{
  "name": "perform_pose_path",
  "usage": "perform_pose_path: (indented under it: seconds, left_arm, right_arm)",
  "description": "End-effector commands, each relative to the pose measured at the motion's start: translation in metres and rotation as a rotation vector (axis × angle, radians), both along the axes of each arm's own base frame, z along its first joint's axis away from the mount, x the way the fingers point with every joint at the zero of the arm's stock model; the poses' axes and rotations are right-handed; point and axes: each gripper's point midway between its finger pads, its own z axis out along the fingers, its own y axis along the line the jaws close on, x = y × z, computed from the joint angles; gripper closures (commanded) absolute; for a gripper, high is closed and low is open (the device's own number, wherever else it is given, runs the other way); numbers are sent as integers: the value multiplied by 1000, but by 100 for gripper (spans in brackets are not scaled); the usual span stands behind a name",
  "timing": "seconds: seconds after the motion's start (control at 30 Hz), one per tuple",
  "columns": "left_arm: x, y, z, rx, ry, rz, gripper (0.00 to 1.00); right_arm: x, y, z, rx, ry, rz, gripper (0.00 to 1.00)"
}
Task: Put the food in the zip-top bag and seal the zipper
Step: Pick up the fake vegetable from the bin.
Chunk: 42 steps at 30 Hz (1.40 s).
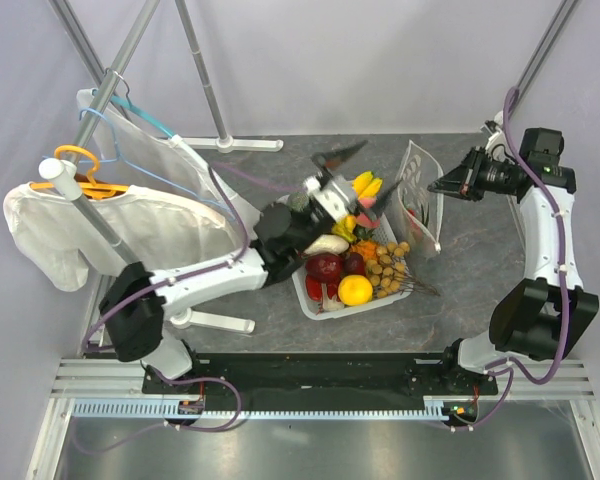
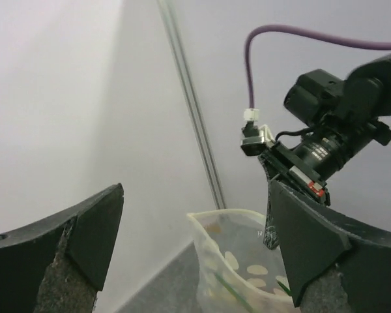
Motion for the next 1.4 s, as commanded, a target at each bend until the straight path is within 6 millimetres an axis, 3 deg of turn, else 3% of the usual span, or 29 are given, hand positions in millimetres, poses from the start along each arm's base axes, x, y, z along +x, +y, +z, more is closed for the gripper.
perform_pose_path:
  seconds: [0.0,0.03,0.07,0.1,0.13,0.17,0.2,0.23,0.37,0.5,0.6,0.63,0.8,0.87,1.0,1.1,1.2,1.23,1.3,1.37]
  left_arm:
    - [29,9,-3,88,451,-20,0]
    - [35,10,-13,149,511,-13,0]
    - [34,13,-40,270,604,-6,0]
    - [28,14,-25,310,599,-39,0]
    - [19,8,-36,405,607,-127,0]
    - [14,15,-61,545,634,-121,0]
    - [14,18,-48,559,612,-105,0]
    - [21,23,-52,585,621,-57,0]
    - [28,32,-87,776,652,-18,0]
    - [7,38,-118,898,762,-96,0]
    - [-6,41,-131,999,729,-179,0]
    - [-16,46,-140,1055,730,-216,3]
    - [-27,79,-162,1219,669,-290,12]
    - [-28,103,-179,1318,638,-306,12]
    - [-15,139,-202,1425,577,-248,12]
    - [-3,154,-216,1466,547,-233,17]
    - [14,157,-221,1443,442,-213,20]
    - [14,161,-235,1464,415,-223,21]
    - [24,158,-233,1439,340,-193,21]
    - [24,159,-245,1466,329,-213,22]
  right_arm:
    - [8,-13,31,-84,-119,-30,100]
    - [10,-18,31,-113,-124,-49,100]
    - [11,-22,31,-148,-134,-66,100]
    - [12,-26,28,-177,-128,-87,100]
    - [14,-33,23,-215,-122,-116,100]
    - [13,-34,19,-228,-115,-121,100]
    - [12,-34,16,-230,-110,-122,100]
    - [11,-34,13,-228,-101,-122,100]
    - [9,-35,12,-245,-103,-131,100]
    - [8,-37,11,-255,-108,-133,100]
    - [7,-36,6,-246,-93,-127,100]
    - [7,-35,5,-244,-90,-124,100]
    - [4,-34,3,-242,-84,-113,100]
    - [4,-33,1,-239,-80,-106,100]
    - [3,-31,-3,-222,-68,-98,100]
    - [2,-30,-5,-219,-64,-93,100]
    - [2,-30,-5,-221,-66,-92,100]
    - [2,-30,-4,-223,-68,-91,100]
    - [1,-31,-6,-222,-62,-94,100]
    - [2,-31,-5,-223,-67,-94,100]
